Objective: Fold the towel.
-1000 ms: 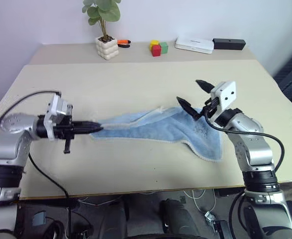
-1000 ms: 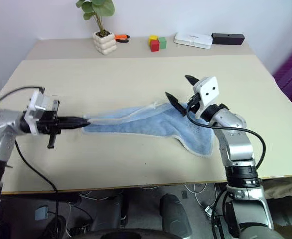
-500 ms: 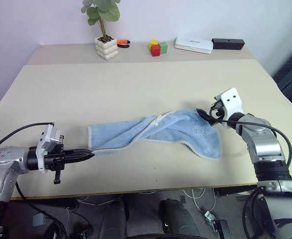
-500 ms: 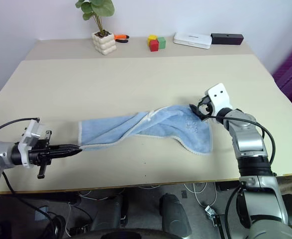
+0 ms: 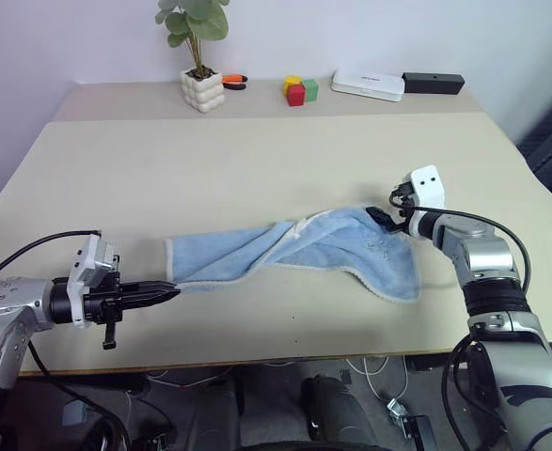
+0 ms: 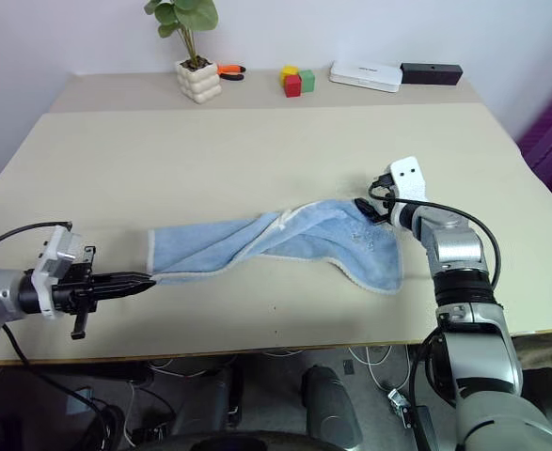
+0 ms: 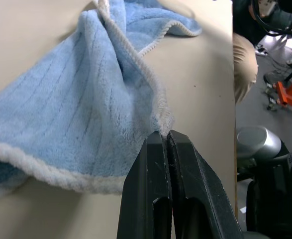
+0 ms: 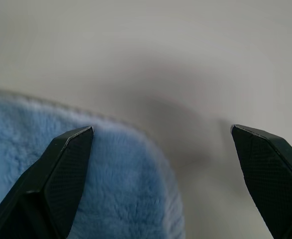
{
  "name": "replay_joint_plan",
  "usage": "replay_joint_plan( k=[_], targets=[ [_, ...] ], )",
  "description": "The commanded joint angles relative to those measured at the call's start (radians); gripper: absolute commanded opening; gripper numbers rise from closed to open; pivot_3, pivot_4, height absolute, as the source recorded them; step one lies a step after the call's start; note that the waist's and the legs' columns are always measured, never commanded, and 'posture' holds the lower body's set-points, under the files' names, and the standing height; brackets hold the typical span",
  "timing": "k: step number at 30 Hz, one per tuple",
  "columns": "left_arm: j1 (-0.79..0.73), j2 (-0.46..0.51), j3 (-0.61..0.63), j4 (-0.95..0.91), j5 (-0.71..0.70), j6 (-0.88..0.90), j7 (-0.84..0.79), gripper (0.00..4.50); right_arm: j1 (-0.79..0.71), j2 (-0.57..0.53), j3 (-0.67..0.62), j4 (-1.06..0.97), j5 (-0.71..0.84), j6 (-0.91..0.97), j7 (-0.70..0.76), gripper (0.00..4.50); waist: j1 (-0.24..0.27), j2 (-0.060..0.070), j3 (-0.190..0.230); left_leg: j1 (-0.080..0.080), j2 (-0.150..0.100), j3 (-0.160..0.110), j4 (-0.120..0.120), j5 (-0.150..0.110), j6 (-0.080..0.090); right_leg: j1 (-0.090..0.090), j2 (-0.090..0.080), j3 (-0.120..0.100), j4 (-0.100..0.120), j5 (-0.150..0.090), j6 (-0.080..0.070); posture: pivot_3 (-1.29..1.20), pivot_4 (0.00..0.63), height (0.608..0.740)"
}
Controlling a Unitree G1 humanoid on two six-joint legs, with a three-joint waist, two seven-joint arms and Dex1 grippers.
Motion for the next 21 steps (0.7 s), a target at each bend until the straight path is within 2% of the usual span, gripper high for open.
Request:
replay_joint_plan(
  k=[1,3,4,6,13,14,21],
  targets=[
    [0.000,-0.004,0.023,-0.035,-0.026,0.005,0.012,0.02,-0.002,-0.028,0.023,-0.008,-0.022,0.015,0.032,4.50,0.001,0.000,0.000,0.000,0.000,0.000,0.000,0.000,0.000,0.000,0.000,0.000,0.000,0.000,0.000,0.00,0.150,0.740],
    [-0.002,-0.005,0.022,-0.037,-0.027,0.004,0.017,0.02,0.007,-0.028,0.032,-0.011,-0.021,0.033,0.048,4.50,0.001,0.000,0.000,0.000,0.000,0.000,0.000,0.000,0.000,0.000,0.000,0.000,0.000,0.000,0.000,0.00,0.150,0.740],
    [-0.004,-0.004,0.021,-0.037,-0.028,0.004,0.019,0.00,0.008,-0.026,0.029,-0.008,-0.016,0.044,0.050,4.11,0.001,0.000,0.000,0.000,0.000,0.000,0.000,0.000,0.000,0.000,0.000,0.000,0.000,0.000,0.000,0.00,0.150,0.740],
    [-0.006,-0.003,0.019,-0.036,-0.028,0.003,0.021,0.00,0.005,-0.023,0.032,0.001,-0.013,0.065,0.060,3.68,0.002,0.000,0.000,0.000,0.000,0.000,0.000,0.000,0.000,0.001,0.000,0.000,0.000,0.000,0.000,0.00,0.150,0.740],
    [-0.015,0.001,0.017,-0.034,-0.029,0.002,0.022,0.00,0.002,-0.008,0.037,-0.019,0.012,0.146,0.090,0.17,0.005,-0.002,-0.001,0.001,0.000,0.000,0.001,0.000,0.000,0.002,0.000,0.000,0.000,0.000,0.000,0.00,0.150,0.740],
    [-0.015,0.001,0.018,-0.033,-0.029,0.002,0.022,0.00,0.001,-0.007,0.036,-0.021,0.013,0.152,0.089,0.03,0.005,-0.002,-0.001,0.001,0.000,0.000,0.001,0.000,0.000,0.002,0.000,0.000,0.000,0.000,0.000,0.00,0.150,0.740],
    [-0.028,-0.006,0.018,-0.029,-0.015,-0.012,0.043,0.00,-0.017,0.003,0.010,-0.026,0.014,0.091,0.058,0.03,0.005,-0.002,-0.001,0.001,0.000,0.000,0.001,0.000,0.000,0.003,0.000,0.000,0.000,0.000,0.000,0.00,0.150,0.740]
  ],
)
